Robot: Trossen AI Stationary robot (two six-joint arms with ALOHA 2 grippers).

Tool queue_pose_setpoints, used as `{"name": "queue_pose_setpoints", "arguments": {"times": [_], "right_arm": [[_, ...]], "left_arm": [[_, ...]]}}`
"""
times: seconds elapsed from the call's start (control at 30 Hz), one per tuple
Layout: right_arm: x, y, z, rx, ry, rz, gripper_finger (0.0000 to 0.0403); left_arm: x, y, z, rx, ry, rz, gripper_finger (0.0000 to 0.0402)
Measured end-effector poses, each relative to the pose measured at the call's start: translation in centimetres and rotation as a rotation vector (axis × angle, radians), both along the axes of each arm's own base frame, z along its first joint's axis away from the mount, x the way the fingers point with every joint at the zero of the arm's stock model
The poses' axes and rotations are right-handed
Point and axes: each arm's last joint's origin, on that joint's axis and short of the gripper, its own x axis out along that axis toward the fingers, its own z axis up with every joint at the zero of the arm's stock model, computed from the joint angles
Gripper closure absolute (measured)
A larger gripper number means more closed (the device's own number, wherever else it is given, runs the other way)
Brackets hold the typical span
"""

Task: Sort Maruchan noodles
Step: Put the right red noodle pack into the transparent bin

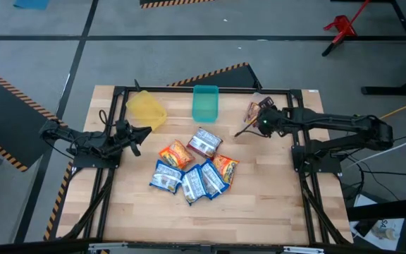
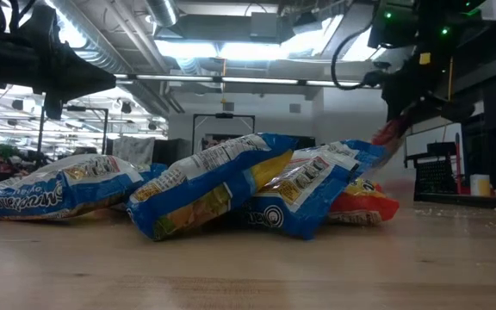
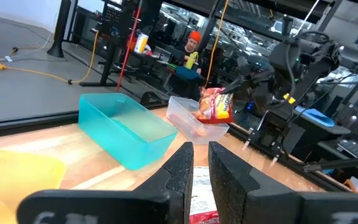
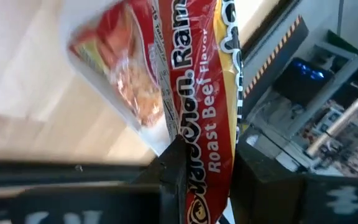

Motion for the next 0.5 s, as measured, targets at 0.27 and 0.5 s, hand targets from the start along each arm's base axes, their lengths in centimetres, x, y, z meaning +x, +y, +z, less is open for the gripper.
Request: {"name": "queue_pose_setpoints", "arguments": {"times": [0.27,0.5], "right_arm": [[0.5,-1.1,0.3,0.004,-0.039,0.057,0.0339],[0.1,-2.0,0.2,0.085,-0.049,0.079,0.0339]], "left_arm": [[0.0,0.0,0.0,0.0,0.0,0.0,0.0357],[0.0,0.0,0.0,-0.001,0.0,0.0,0.0357]]}}
